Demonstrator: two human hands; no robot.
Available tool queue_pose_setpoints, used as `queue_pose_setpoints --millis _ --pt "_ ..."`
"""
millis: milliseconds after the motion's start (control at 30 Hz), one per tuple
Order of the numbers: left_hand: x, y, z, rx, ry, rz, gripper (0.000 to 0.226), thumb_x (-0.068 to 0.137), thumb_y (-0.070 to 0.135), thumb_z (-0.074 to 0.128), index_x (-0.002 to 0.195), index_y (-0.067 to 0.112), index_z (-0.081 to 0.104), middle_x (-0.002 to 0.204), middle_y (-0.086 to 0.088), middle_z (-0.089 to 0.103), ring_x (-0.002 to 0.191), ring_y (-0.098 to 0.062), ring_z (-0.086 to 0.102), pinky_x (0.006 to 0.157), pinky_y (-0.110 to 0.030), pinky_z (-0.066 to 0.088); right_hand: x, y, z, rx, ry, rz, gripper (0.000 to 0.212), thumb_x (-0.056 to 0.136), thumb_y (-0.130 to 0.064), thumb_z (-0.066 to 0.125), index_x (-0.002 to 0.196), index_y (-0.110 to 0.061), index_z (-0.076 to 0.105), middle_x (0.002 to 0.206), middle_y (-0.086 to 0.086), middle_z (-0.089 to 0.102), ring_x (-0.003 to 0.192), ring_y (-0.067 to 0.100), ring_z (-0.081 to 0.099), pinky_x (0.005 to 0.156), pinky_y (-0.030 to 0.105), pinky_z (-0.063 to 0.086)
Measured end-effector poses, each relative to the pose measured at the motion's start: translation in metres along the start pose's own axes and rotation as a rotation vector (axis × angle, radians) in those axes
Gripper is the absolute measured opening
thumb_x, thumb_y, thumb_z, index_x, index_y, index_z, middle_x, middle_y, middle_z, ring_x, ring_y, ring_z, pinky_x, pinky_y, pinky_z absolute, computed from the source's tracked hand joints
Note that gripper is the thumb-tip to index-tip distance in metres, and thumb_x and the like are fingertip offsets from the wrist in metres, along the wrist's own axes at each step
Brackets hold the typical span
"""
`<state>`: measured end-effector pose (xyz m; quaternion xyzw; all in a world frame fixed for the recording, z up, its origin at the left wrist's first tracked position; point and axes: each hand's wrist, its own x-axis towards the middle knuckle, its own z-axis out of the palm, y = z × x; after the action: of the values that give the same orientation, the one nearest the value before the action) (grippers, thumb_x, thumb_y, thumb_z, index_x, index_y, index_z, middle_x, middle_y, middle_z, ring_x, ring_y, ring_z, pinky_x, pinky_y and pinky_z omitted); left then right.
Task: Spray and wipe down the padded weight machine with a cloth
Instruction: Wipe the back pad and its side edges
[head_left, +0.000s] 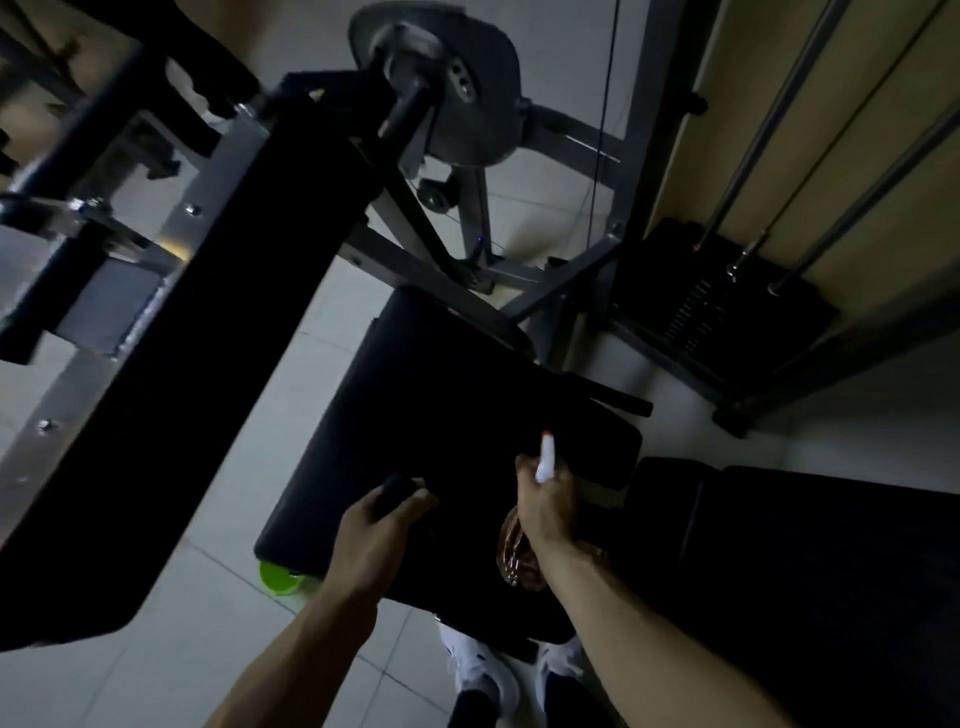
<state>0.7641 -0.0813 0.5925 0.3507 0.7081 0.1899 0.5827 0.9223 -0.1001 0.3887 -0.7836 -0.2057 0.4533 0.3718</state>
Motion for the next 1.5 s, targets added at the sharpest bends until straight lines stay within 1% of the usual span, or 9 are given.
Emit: queue_pose_setpoints --millis 167,300,500,567,700,867,1067,1300,1500 --pt "0.014 -0.032 0.021 0.008 -0.034 -0.034 0.018 0.096 0.021 0.066 0.113 0.020 0.070 0.101 -0.006 0.078 0.084 -0.022 0.076 0.080 -0.040 0.060 0.011 0.058 -0.044 -0.073 0.072 0.111 0.057 0.104 -0.046 0.052 0.158 -0.041 0.034 0.110 0.011 0.071 0.095 0.028 0.070 0.090 0.045 0.058" --pt "0.012 -0.039 0.024 -0.008 0.009 -0.042 0.013 0.097 0.021 0.067 0.108 0.021 0.072 0.097 -0.004 0.079 0.076 -0.019 0.074 0.067 -0.033 0.058 -0.008 0.062 -0.043 -0.011 -0.050 0.087 0.061 0.093 -0.058 0.062 0.145 -0.027 0.055 0.108 -0.002 0.065 0.101 0.022 0.066 0.090 0.038 0.054" --pt "0.003 -0.043 -0.006 0.052 0.112 -0.028 0.013 0.098 0.028 0.066 0.108 0.022 0.067 0.091 -0.020 0.075 0.052 -0.021 0.062 0.038 -0.025 0.040 -0.059 0.026 0.019 -0.339 -0.309 -0.258 0.052 0.097 -0.063 0.048 0.141 -0.037 0.056 0.113 -0.010 0.071 0.095 0.008 0.068 0.079 0.036 0.059" --pt "0.002 -0.049 -0.022 0.060 0.139 -0.033 0.018 0.097 0.031 0.066 0.112 0.021 0.064 0.090 -0.024 0.073 0.052 -0.025 0.062 0.039 -0.026 0.040 -0.071 0.017 0.044 -0.340 -0.319 -0.243 0.058 0.093 -0.074 0.044 0.125 -0.031 0.065 0.091 -0.007 0.072 0.073 0.007 0.068 0.065 0.039 0.059" --pt "0.000 -0.066 -0.051 0.066 0.152 -0.046 0.027 0.094 0.031 0.070 0.117 0.017 0.065 0.086 -0.010 0.077 0.058 -0.027 0.067 0.050 -0.033 0.050 -0.089 0.024 0.079 -0.239 -0.307 -0.232 0.058 0.093 -0.075 0.045 0.120 -0.028 0.065 0.099 -0.005 0.070 0.087 0.013 0.070 0.075 0.037 0.060" --pt "-0.008 -0.088 -0.079 0.007 0.121 -0.068 0.020 0.093 0.026 0.072 0.112 0.019 0.069 0.097 -0.010 0.075 0.074 -0.027 0.071 0.050 -0.031 0.054 -0.098 0.055 0.077 -0.222 -0.127 -0.154 0.084 0.090 -0.084 0.036 0.152 -0.027 0.045 0.116 -0.007 0.069 0.083 0.003 0.065 0.069 0.026 0.062" --pt "-0.019 -0.122 -0.115 -0.029 0.042 -0.042 0.009 0.098 0.025 0.067 0.103 0.026 0.073 0.097 -0.009 0.077 0.083 -0.026 0.072 0.069 -0.042 0.057 -0.122 0.068 0.068 -0.177 -0.052 0.013 0.052 0.102 -0.055 0.051 0.150 -0.036 0.047 0.085 0.000 0.069 0.065 0.012 0.063 0.055 0.025 0.047" --pt "-0.040 -0.154 -0.175 -0.046 0.064 -0.062 0.018 0.096 0.029 0.068 0.111 0.020 0.071 0.100 -0.014 0.072 0.080 -0.028 0.070 0.041 -0.024 0.045 -0.191 0.050 0.138 -0.326 -0.366 -0.211 0.060 0.096 -0.071 0.043 0.152 -0.051 0.033 0.127 -0.020 0.057 0.112 0.010 0.063 0.095 0.036 0.056" --pt "-0.052 -0.178 -0.221 -0.072 0.072 -0.081 0.021 0.093 0.031 0.070 0.108 0.017 0.073 0.083 -0.015 0.070 0.054 -0.024 0.059 0.040 -0.023 0.034 -0.235 0.050 0.192 -0.404 -0.258 -0.153 0.056 0.094 -0.068 0.043 0.138 -0.034 0.056 0.123 -0.004 0.067 0.102 0.014 0.063 0.088 0.034 0.052"
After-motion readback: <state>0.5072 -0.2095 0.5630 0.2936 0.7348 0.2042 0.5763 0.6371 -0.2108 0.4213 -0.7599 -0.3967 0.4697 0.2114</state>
